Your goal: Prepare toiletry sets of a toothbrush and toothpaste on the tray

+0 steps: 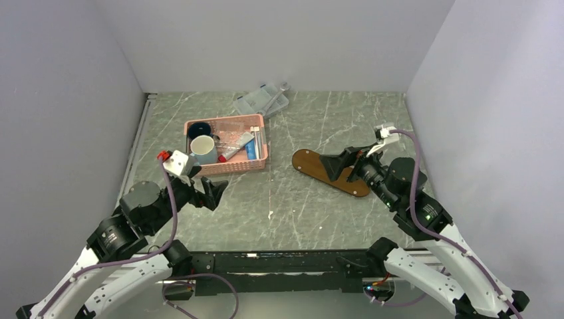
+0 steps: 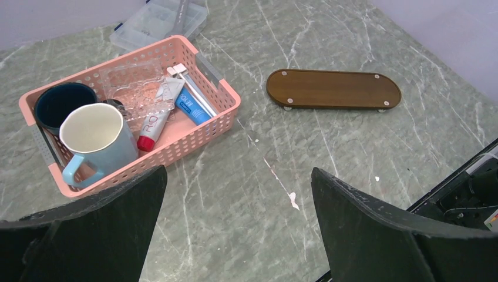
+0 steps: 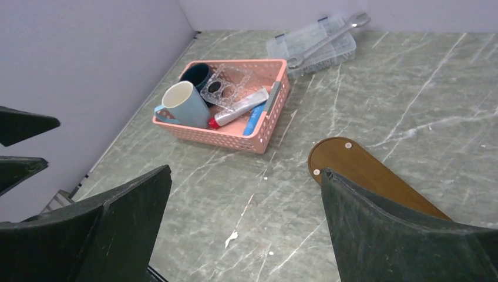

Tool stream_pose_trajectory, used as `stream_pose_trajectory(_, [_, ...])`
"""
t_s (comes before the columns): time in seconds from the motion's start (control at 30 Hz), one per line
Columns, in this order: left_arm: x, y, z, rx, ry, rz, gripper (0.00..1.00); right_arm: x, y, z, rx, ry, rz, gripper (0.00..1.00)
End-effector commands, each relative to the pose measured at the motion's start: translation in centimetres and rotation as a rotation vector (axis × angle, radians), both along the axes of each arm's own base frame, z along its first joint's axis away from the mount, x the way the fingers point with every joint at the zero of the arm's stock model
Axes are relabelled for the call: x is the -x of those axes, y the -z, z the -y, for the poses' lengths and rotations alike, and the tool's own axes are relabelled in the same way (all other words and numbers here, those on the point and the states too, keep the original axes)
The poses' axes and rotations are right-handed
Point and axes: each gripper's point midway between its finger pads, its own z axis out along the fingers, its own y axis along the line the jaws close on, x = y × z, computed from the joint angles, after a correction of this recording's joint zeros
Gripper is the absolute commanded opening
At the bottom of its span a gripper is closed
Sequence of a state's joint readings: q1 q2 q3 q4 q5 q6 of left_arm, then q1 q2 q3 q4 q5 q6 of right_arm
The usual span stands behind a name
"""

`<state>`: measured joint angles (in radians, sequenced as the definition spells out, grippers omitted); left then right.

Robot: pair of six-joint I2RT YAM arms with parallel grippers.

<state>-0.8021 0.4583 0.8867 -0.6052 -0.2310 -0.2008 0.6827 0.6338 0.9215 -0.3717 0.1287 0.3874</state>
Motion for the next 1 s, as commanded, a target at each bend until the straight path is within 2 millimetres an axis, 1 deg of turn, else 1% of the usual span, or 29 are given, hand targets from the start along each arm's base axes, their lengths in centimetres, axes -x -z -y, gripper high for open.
stream_pose_trajectory(0.0, [0.4, -1.7, -0.6, 0.049, -0.009, 0.05, 0.99, -1.0, -1.0, -0.3, -0.026, 0.033, -0.006, 1.0])
stream_pose_trajectory(0.13, [0.4, -1.6, -0.9, 0.052, -0.02, 0.057, 0.99, -1.1, -0.9, -0.1, -0.013, 0.037, 0.008, 1.0])
stream_pose_trajectory(0.33, [0.3, -1.7, -1.5, 0.05, -0.053, 0.052, 0.99, -1.8, 0.5, 0.0, 0.042, 0.066, -0.045, 1.0])
stream_pose_trajectory(0.5, [0.3, -1.8, -2.0, 0.062, -0.072, 0.054, 0.99, -3.1, 2.5, 0.3, 0.1, 0.133, -0.129, 0.99])
stream_pose_trajectory(0.6, [0.3, -1.8, -2.3, 0.07, -0.086, 0.059, 0.99, -4.0, 4.2, 0.4, 0.152, 0.182, -0.203, 0.99])
stream_pose_trajectory(0.73, [0.4, -1.9, -2.8, 0.079, -0.107, 0.066, 0.99, -4.9, 5.8, 0.4, 0.19, 0.229, -0.266, 0.97])
stream_pose_trajectory(0.97, [0.5, -2.1, -3.4, 0.094, -0.129, 0.075, 0.99, -6.4, 8.3, 1.1, 0.25, 0.348, -0.369, 0.97])
